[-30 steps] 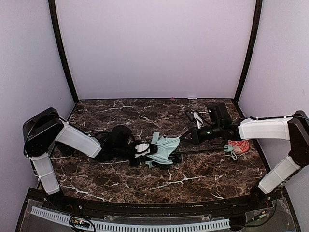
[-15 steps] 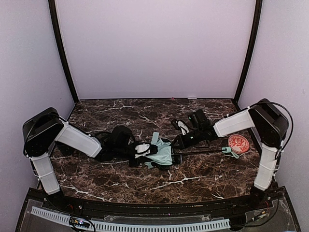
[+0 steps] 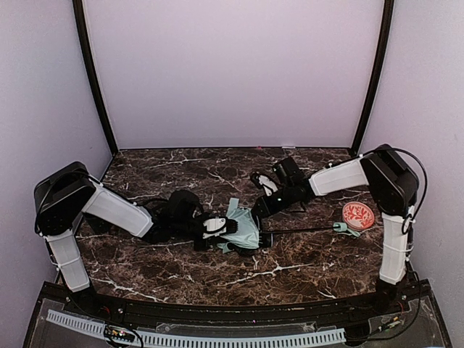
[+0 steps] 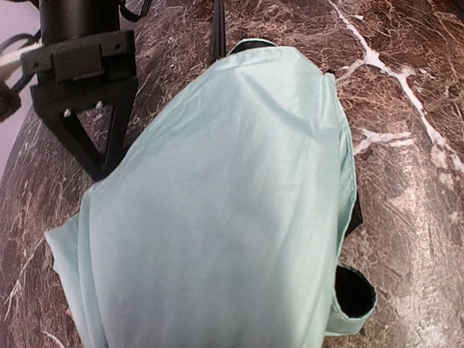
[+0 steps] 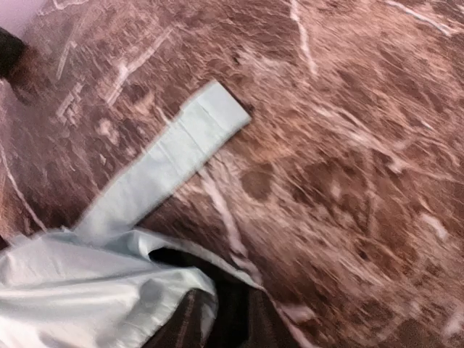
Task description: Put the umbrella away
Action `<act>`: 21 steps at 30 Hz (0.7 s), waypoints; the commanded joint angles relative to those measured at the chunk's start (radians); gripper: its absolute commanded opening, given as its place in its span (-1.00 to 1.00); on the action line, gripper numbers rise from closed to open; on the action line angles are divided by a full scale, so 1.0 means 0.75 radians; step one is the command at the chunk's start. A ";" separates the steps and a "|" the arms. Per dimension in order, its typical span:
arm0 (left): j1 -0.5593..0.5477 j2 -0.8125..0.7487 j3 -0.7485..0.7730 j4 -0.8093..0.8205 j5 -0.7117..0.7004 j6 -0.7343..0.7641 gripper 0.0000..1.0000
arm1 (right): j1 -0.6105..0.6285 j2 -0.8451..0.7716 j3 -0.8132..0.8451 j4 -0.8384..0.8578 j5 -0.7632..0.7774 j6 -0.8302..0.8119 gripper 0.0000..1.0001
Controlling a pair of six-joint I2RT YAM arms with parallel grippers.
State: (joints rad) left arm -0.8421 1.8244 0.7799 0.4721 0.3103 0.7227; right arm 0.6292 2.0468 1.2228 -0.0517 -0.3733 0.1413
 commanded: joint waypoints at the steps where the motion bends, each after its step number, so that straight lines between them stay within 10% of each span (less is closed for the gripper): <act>1: -0.010 0.018 -0.050 -0.184 -0.053 0.037 -1.00 | -0.053 -0.238 -0.071 -0.226 0.197 -0.168 -0.27; 11: -0.009 0.025 -0.036 -0.204 -0.049 0.043 -1.00 | 0.208 -0.702 -0.258 -0.220 0.132 -0.378 0.29; 21: -0.009 0.025 -0.056 -0.138 -0.042 0.044 -1.00 | 0.266 -0.395 -0.202 -0.059 -0.124 -0.488 0.35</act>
State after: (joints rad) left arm -0.8448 1.8244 0.7761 0.4786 0.2981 0.7399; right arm 0.8257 1.6585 1.0370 -0.1123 -0.4004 -0.1463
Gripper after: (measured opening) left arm 0.239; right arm 0.658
